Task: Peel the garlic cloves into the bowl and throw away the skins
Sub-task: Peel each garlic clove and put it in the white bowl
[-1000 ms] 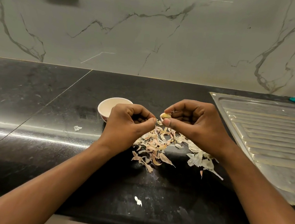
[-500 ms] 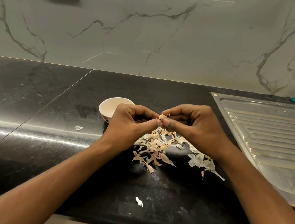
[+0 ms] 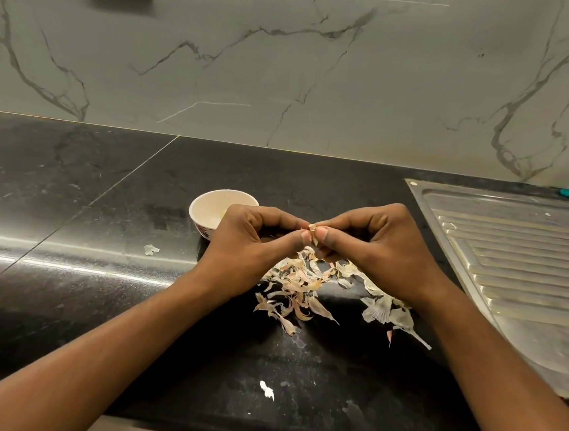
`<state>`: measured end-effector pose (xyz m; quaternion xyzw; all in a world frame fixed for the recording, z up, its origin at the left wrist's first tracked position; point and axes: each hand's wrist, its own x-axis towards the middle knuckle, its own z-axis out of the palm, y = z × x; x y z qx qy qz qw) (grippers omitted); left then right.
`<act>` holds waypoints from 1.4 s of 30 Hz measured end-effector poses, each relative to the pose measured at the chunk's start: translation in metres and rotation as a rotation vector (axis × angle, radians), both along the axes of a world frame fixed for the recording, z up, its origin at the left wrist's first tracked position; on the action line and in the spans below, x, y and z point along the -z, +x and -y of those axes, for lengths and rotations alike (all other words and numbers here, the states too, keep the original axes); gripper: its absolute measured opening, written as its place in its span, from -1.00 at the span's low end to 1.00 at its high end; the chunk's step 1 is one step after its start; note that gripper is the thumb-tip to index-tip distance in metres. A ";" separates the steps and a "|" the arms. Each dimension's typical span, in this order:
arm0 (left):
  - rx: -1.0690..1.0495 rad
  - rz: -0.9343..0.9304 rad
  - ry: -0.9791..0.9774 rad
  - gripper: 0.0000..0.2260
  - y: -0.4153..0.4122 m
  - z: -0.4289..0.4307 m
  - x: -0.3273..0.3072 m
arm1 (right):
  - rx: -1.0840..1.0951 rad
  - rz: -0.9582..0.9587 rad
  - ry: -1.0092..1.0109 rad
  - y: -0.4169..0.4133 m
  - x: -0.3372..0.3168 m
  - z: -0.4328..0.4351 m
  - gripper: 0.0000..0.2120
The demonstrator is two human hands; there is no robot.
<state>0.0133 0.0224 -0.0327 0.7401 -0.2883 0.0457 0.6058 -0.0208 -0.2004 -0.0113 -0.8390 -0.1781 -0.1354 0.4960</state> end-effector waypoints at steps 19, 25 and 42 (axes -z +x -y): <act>0.021 0.001 -0.039 -0.86 -0.002 0.000 0.002 | 0.059 0.167 -0.215 -0.002 0.005 -0.008 -0.91; 0.019 -0.044 -0.060 -0.87 -0.003 0.002 0.002 | 0.069 0.187 -0.205 -0.002 0.006 -0.009 -0.92; 0.096 -0.266 -0.224 -0.80 -0.002 0.000 -0.002 | 0.085 0.056 -0.028 0.002 0.005 -0.008 -0.94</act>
